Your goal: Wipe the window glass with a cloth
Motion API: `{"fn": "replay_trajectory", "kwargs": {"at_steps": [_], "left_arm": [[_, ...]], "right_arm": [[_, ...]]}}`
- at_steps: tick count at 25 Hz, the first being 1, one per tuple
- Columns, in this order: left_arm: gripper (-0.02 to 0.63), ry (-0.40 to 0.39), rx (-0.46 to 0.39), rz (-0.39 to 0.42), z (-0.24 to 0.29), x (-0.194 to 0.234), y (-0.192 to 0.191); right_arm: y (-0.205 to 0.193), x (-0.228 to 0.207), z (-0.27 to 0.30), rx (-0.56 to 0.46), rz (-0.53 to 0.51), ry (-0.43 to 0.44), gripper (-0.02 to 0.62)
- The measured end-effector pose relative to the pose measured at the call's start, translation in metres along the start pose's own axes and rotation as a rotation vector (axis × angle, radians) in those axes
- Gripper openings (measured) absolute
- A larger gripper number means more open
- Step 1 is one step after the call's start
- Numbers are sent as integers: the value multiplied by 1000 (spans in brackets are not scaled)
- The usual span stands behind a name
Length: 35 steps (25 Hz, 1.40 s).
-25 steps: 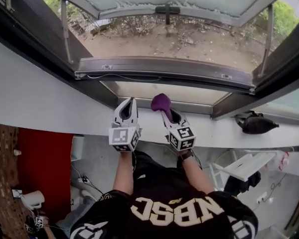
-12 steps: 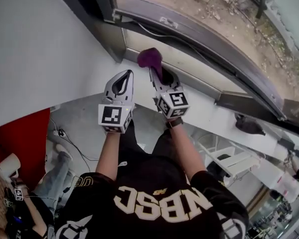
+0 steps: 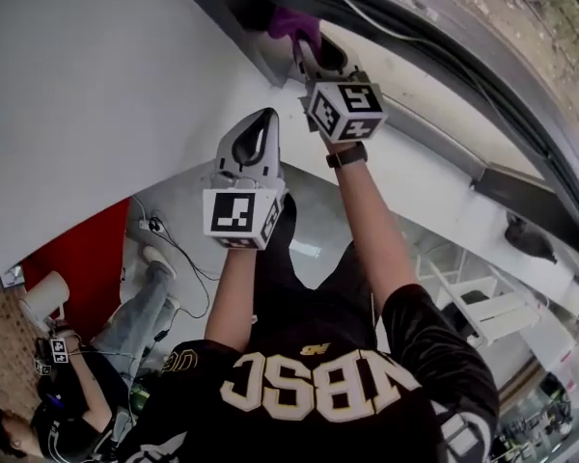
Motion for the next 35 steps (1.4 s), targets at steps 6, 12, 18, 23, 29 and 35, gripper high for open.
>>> {"fn": "replay_trajectory", "kwargs": {"at_steps": [6,12,18,23,29,35], "left_arm": [[15,-111,45,7,28,-66,-13],[15,-265,57,11,64,-182,-24],[15,-454,63,64,82,-320,-27],[15,-595,63,88,88,-406,-31],[15,-681,21,112,94,-420,-23],[15,-486,47,111,85,-292,-30]], "right_arm": [[24,-57,-71,-73,10,-120,80],[44,-154,-207,-153,61,-303,80],[65,-255,-372,-241,127,-571,80],[71,-335,-493,-336,219,-874,81],[89,-352,-524,-422,343,-921,80],[46,-268,-433,-360,495,-738,80]]}}
Point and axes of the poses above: the fingertips, and each gripper's own axes: z forward along the fingers, x to its left, y out of its top, the point moved 7 cm from there along -z, backward along the fingers, and after that the axes turned 6 degrees about z, right-handed, at the moved point
